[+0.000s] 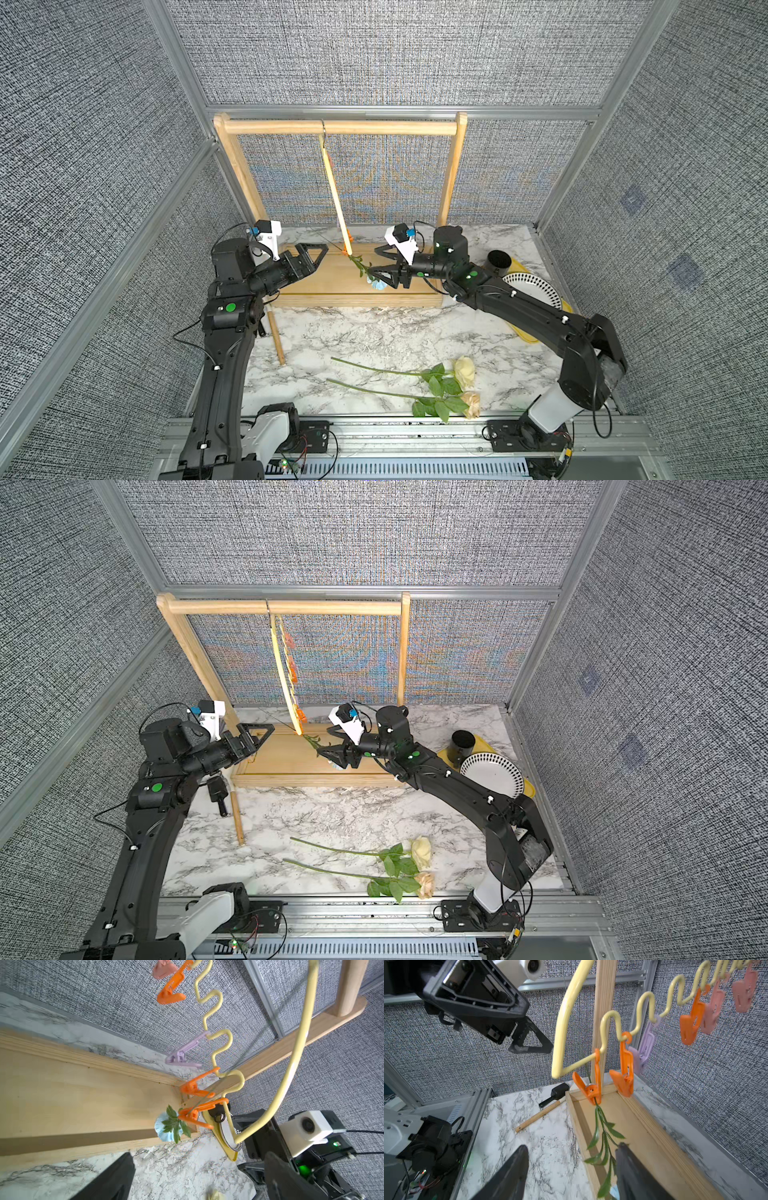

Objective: Dry the flowers on a clothes hanger
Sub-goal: Pick up the flower at the center of the board.

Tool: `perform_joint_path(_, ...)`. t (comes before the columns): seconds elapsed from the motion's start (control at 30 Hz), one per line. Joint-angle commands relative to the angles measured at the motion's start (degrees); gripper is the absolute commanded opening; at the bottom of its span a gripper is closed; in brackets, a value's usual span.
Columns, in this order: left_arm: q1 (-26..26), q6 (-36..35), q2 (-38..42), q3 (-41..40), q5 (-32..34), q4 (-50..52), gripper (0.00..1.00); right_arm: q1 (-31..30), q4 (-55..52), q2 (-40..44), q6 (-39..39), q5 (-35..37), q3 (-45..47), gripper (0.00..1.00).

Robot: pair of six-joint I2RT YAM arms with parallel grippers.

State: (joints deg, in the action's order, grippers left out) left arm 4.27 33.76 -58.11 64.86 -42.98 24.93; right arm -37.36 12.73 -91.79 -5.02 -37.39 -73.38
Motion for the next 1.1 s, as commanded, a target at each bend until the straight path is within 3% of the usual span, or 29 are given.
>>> perform_joint_path(0.0, 0.13, -3.17, 1.44, 0.56, -1.01, -0.79, 1.0, 1.1, -4.1, 2.25, -3.77, -1.02, 2.05, 0.68)
perform_joint_path(0.1, 0.16, -9.18, 2.65, 2.76, -6.3, 1.37, 1.0, 1.61, -6.38, 4.32, -6.3, -1.14, 4.35, 0.68)
perform_joint_path(0.17, 0.21, -13.46, 3.79, 4.09, -5.2, 5.92, 1.0, 1.51, -9.32, 5.2, -8.99, -2.05, 5.21, 0.68)
perform_joint_path(0.27, 0.26, -18.11, 5.72, 4.26, 0.0, 11.78, 1.0, 0.68, -14.53, 7.07, -14.1, -3.04, 6.82, 0.68)
perform_joint_path(0.43, 0.23, -20.03, 8.2, 0.45, 5.26, 14.88, 0.99, -1.03, -22.16, 11.07, -22.08, -2.24, 10.99, 0.68)
perform_joint_path(0.5, 0.21, -19.86, 8.96, -0.7, 9.87, 15.9, 0.98, -2.21, -26.63, 11.64, -25.79, -0.07, 11.79, 0.68)
perform_joint_path(0.57, 0.25, -19.29, 9.54, -1.14, 18.53, 17.45, 0.95, -3.89, -30.9, 11.52, -29.32, 2.34, 12.48, 0.67)
perform_joint_path(0.63, 0.21, -15.44, 10.8, -2.09, 30.66, 18.58, 0.95, -6.15, -34.71, 10.7, -32.7, 5.7, 13.58, 0.66)
perform_joint_path(0.73, 0.24, -9.91, 11.66, -4.07, 41.04, 18.71, 0.98, -10.33, -40.42, 7.85, -36.88, 11.96, 13.88, 0.65)
perform_joint_path(0.93, 0.3, 2.5, 8.64, -6.37, 47.48, 20.91, 1.0, -15.3, -44.65, 1.75, -37.39, 19.58, 15.15, 0.64)
perform_joint_path(1.07, 0.71, 8.14, 7.27, -8.72, 46.67, 20.63, 1.0, -17.05, -44.16, -1.09, -36.55, 23.09, 16.58, 0.64)
